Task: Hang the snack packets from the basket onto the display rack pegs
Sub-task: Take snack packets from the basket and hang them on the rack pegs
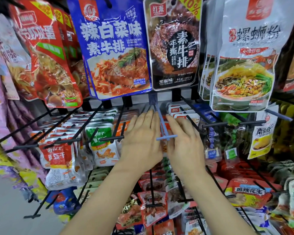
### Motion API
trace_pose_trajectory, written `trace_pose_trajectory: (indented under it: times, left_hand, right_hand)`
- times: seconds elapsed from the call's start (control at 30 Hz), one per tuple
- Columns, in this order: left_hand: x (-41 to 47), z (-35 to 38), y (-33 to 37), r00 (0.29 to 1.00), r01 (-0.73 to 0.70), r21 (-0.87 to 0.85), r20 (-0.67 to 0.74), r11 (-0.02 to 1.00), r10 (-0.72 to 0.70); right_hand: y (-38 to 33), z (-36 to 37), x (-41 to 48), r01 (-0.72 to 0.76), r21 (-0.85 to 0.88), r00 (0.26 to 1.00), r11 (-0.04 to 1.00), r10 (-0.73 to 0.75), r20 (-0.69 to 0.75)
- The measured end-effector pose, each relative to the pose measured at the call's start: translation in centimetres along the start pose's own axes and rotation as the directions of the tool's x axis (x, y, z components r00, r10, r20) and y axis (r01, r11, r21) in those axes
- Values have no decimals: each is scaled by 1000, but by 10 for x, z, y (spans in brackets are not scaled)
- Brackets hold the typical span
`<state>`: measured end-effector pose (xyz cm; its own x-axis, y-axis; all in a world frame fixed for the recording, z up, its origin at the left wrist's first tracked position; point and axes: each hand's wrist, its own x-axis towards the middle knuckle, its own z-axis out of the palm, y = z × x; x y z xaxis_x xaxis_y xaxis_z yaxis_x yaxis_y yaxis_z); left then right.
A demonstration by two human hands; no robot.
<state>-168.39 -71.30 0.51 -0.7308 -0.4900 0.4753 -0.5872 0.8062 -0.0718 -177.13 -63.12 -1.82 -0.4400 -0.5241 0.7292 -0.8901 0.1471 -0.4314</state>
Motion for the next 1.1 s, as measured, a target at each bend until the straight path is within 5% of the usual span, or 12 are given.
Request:
trace_pose_trajectory:
  times: [0.33,0.57,0.8,1.1]
  left_hand:
    - [-15,12,-12,975,-60,80,-207,995,76]
    - [-6,11,-17,991,-63,107,-114,992,75]
    - [-7,8,-24,991,-125,64,-41,990,128]
    - [-30,6,-20,985,-121,-125,-140,985,103]
  right_hand:
    - [5,-1,10,109,-171,977,979,-74,198]
    - [11,-5,18,176,-193,930,965,-99,353]
    - [26,-22,26,243,-138,825,960,-129,550]
    - [40,-22,28,205,25,819,978,-185,543]
